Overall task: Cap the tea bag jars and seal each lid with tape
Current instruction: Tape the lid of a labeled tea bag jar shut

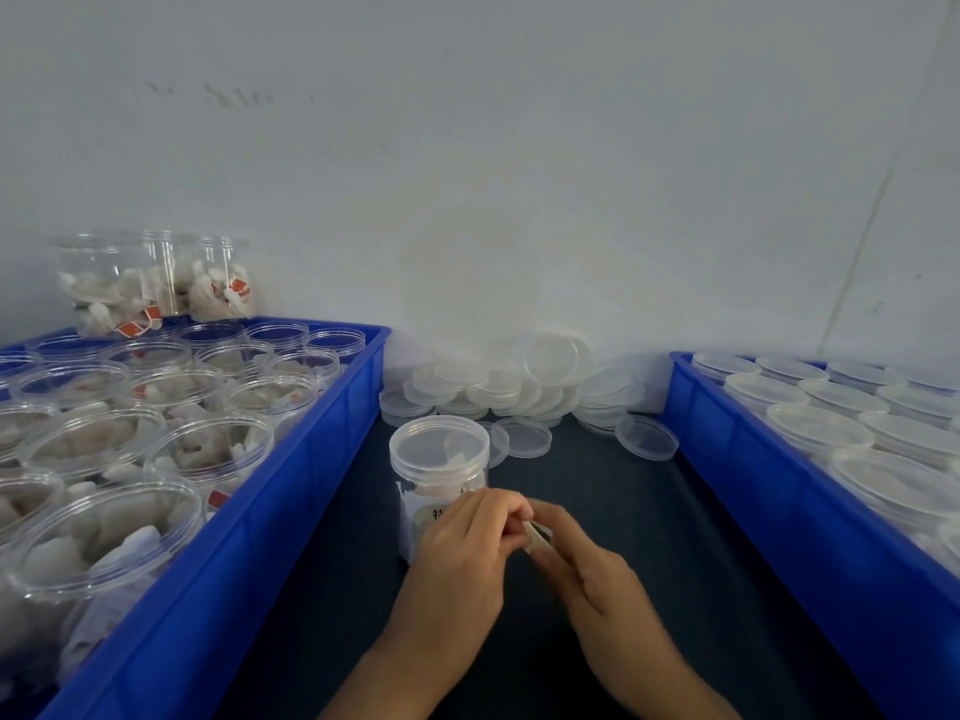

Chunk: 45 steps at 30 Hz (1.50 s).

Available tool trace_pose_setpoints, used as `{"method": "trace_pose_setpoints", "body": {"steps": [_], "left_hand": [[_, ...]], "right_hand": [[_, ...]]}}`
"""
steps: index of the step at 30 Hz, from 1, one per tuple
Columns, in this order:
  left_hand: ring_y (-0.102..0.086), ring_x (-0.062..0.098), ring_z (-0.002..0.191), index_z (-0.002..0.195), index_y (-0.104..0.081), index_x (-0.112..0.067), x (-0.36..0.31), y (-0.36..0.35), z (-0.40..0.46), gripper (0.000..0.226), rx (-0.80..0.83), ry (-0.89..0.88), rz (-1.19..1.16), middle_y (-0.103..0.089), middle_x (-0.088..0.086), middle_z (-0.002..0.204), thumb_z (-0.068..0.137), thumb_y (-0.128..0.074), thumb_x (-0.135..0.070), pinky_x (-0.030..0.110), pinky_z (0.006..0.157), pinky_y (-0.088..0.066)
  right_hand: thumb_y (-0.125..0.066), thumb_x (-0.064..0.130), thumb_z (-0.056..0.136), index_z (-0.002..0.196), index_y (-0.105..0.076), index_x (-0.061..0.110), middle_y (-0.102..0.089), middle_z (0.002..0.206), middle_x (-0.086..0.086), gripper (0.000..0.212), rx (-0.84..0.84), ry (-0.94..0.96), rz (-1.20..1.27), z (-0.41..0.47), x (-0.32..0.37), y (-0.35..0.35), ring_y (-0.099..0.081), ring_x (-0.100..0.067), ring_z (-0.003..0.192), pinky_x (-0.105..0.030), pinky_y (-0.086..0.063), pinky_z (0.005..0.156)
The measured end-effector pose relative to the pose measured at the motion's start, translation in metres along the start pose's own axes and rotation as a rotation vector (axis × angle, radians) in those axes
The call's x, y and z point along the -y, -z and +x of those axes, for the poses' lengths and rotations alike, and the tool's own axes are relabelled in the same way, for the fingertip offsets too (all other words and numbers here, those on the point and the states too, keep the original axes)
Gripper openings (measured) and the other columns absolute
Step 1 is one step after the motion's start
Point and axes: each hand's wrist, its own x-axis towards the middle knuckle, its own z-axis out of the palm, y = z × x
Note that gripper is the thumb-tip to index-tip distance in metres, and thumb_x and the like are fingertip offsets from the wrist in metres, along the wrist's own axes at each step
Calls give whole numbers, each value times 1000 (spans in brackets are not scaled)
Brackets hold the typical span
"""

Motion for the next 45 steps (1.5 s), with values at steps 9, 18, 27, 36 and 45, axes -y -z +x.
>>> {"method": "trace_pose_setpoints", "body": {"steps": [9, 18, 27, 36, 45], "left_hand": [[-53, -1, 86, 85, -55, -22, -1, -5, 4, 26, 47, 111, -49, -45, -26, 81, 85, -68, -1, 9, 77, -44], [-56, 3, 75, 83, -48, -29, 11, 0, 1, 33, 33, 100, 98, -55, -13, 80, 84, -68, -3, 34, 72, -54], [-48, 1, 104, 108, -54, -19, 15, 4, 5, 27, -318, -68, 191, -60, -1, 107, 88, -60, -35, 9, 93, -39], [-43, -8, 122, 126, -20, -53, 45, -11, -2, 105, -267, 491, -411, -40, -18, 134, 59, -92, -16, 9, 98, -35], [-65, -5, 93, 142, -35, -39, 48, -3, 5, 92, -122, 551, -523, -66, -25, 105, 66, -87, -27, 11, 72, -52]], "right_hand": [[-32, 54, 97, 122, -28, 48, -59, 90, 7, 26, 37, -183, -454, 8, -11, 1, -54, -2, 75, -16, -36, 57], [-45, 24, 100, 85, -53, 40, -64, 76, 1, 23, 201, -418, 144, 5, -11, 8, -57, -6, 59, -24, -51, 64], [-53, 20, 96, 74, -58, 19, -63, 74, -4, 23, -201, -335, 104, 5, -4, 6, -56, -6, 67, -14, -42, 61], [-55, 21, 94, 72, -64, 22, -65, 79, 12, 23, -330, -248, 98, 5, -6, 3, -56, 1, 67, -9, -41, 61], [-50, 37, 91, 73, -60, 32, -67, 81, 13, 21, -336, -283, 78, 14, 9, 15, -59, -12, 75, -28, -49, 68]]}}
